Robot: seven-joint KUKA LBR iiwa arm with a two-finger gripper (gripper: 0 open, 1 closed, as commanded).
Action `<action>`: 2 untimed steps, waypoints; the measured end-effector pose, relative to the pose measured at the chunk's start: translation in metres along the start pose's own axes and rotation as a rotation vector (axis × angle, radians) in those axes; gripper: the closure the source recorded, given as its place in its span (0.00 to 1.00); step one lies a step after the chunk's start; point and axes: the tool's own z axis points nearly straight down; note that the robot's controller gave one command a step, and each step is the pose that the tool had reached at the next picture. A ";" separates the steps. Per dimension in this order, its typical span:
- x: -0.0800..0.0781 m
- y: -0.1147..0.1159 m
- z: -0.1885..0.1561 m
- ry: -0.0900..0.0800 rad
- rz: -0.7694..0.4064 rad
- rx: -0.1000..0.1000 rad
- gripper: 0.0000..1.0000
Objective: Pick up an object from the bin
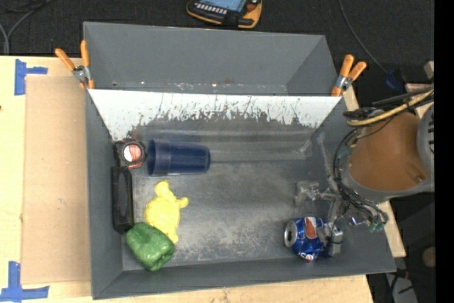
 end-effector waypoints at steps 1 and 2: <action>-0.015 -0.006 -0.056 -0.007 -0.192 0.010 0.00; 0.009 0.026 -0.027 -0.001 -0.241 -0.002 0.00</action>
Offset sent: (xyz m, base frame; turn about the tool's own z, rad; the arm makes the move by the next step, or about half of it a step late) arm -0.0147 0.0226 0.0272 -0.2385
